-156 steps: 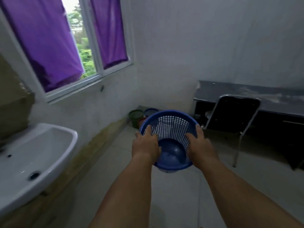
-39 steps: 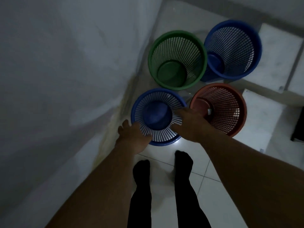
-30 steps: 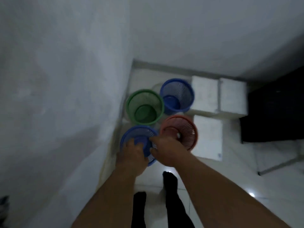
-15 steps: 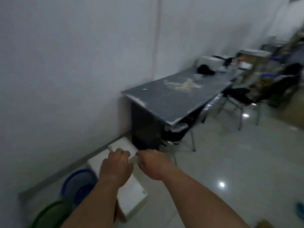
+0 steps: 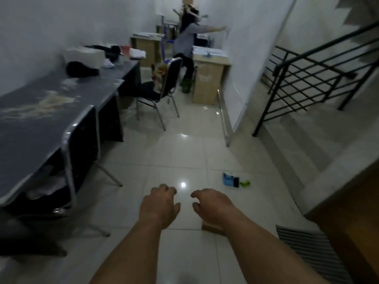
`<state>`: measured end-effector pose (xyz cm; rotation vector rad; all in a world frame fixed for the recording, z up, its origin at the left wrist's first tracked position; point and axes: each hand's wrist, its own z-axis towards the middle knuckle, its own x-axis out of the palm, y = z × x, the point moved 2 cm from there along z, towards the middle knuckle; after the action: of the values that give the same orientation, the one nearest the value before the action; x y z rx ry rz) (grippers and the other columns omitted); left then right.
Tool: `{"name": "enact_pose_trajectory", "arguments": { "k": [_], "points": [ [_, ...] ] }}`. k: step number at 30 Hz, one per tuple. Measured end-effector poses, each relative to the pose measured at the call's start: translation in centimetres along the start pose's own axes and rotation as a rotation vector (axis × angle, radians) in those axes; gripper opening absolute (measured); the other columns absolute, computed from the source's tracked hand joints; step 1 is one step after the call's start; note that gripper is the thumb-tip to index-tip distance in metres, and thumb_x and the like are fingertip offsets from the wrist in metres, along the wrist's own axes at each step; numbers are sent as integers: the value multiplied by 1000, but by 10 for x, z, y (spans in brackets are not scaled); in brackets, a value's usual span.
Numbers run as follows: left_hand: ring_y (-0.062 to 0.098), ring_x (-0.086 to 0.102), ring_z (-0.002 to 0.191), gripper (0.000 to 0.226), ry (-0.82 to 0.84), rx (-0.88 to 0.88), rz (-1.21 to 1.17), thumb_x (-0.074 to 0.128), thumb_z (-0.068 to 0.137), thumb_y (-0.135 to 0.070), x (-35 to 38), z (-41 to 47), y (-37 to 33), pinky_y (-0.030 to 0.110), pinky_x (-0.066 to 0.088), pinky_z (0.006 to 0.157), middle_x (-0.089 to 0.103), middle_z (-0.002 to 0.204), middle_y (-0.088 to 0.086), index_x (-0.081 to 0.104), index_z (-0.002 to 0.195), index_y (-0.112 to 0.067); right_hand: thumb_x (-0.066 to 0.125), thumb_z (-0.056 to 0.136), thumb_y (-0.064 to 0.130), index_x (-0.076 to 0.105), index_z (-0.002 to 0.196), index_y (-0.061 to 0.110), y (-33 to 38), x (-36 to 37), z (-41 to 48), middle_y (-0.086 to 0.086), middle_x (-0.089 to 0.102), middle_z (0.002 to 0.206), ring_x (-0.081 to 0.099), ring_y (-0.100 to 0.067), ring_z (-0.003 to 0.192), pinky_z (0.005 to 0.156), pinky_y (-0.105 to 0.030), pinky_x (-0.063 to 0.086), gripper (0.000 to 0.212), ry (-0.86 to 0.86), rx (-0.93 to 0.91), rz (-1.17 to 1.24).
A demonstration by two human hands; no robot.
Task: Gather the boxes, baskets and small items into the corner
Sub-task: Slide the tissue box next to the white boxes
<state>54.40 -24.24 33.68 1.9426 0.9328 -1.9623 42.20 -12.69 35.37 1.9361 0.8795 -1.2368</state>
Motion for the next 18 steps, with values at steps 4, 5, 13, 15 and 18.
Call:
{"name": "enact_pose_trajectory", "arguments": {
  "k": [4, 5, 13, 15, 18],
  "points": [
    [22, 45, 121, 50, 131, 112, 32, 50, 94, -49, 30, 63, -42, 38, 46, 93, 47, 136, 2, 46, 137, -24, 42, 99, 42, 42, 144, 31, -74, 8, 18, -4, 49, 142, 52, -24, 123, 96, -37, 45, 46, 42, 190, 50],
    [23, 46, 121, 50, 169, 137, 40, 50, 94, -49, 37, 79, -48, 38, 46, 93, 47, 136, 2, 46, 138, -24, 43, 99, 42, 42, 144, 31, -88, 10, 25, -5, 49, 142, 52, -25, 122, 95, -38, 46, 46, 60, 233, 61],
    [27, 46, 120, 54, 368, 272, 144, 50, 95, -49, 80, 214, -62, 41, 46, 92, 46, 136, 7, 43, 139, -21, 48, 97, 43, 41, 145, 29, -166, 21, 103, -8, 49, 142, 51, -26, 123, 98, -36, 46, 50, 144, 504, 251],
    [28, 46, 120, 55, 418, 284, 160, 50, 94, -50, 93, 241, -72, 41, 47, 91, 46, 136, 7, 41, 140, -21, 48, 97, 41, 42, 145, 28, -183, 25, 117, -9, 49, 141, 52, -27, 122, 97, -35, 46, 49, 133, 538, 303],
    [30, 45, 121, 59, 507, 243, 157, 52, 93, -52, 122, 276, -92, 42, 46, 90, 43, 137, 8, 38, 142, -22, 48, 96, 37, 43, 144, 28, -218, 36, 137, -9, 51, 140, 52, -28, 121, 97, -35, 46, 49, 150, 612, 370]
  ]
}}
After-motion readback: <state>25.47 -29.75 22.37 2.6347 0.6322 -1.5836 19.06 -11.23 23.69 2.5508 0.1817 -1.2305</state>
